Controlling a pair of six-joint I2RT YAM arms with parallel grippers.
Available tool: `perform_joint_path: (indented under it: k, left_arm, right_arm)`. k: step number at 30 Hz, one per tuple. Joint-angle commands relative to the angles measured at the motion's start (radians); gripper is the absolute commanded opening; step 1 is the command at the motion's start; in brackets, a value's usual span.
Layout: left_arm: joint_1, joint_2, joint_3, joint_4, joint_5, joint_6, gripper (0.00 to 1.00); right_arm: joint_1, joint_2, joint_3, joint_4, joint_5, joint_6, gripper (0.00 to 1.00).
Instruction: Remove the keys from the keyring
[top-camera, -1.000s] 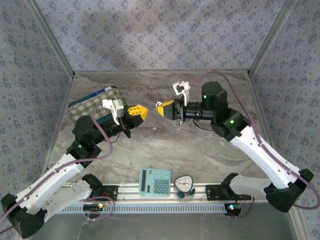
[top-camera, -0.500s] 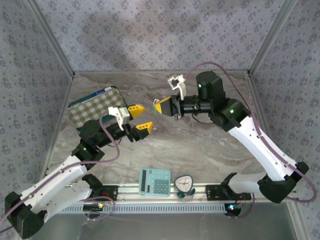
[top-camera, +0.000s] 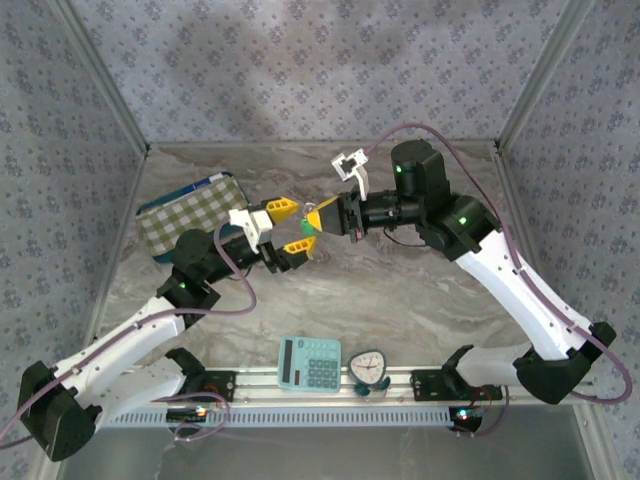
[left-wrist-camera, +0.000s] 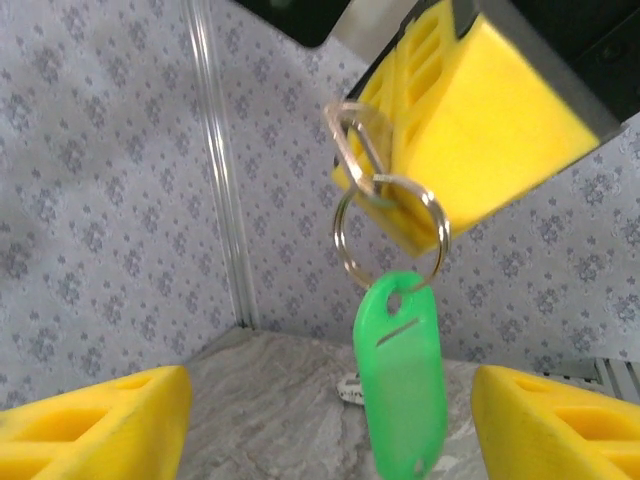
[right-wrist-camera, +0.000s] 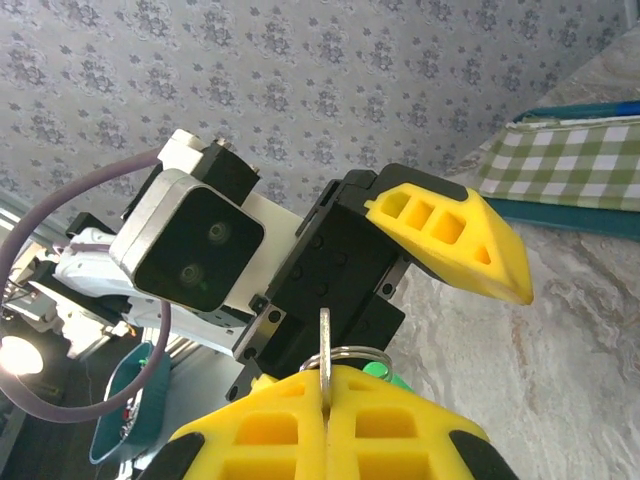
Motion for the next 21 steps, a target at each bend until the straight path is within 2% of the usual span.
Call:
perform_joint_path:
  k: [1, 7, 11, 15, 21]
  left_arm:
    - [-0.012, 0.011, 0.048, 0.076, 0.023, 0.024, 0.73]
    - [-0.031, 0.053, 0.086, 0.066, 0.034, 0.043, 0.7]
    - [-0.037, 0.051, 0.096, 0.066, 0.02, 0.032, 0.64]
    - [-0.038, 0.01, 0.089, 0.022, -0.002, 0.02, 0.58]
    - [-0.04, -0.104, 0.067, -0.113, -0.097, -0.034, 0.48]
  right_arm:
    - [0.001, -0.004, 0.007, 0.029, -0.036, 0.026, 0.0]
    - [0.0, -0.007, 0.003, 0.041, -0.05, 0.039, 0.0]
    - [0.0, -0.016, -0.008, 0.046, -0.045, 0.042, 0.0]
    - [-0.007, -0.028, -0.017, 0.043, -0.033, 0.043, 0.0]
    - [-0.008, -0.045, -0.028, 0.02, 0.038, 0.013, 0.0]
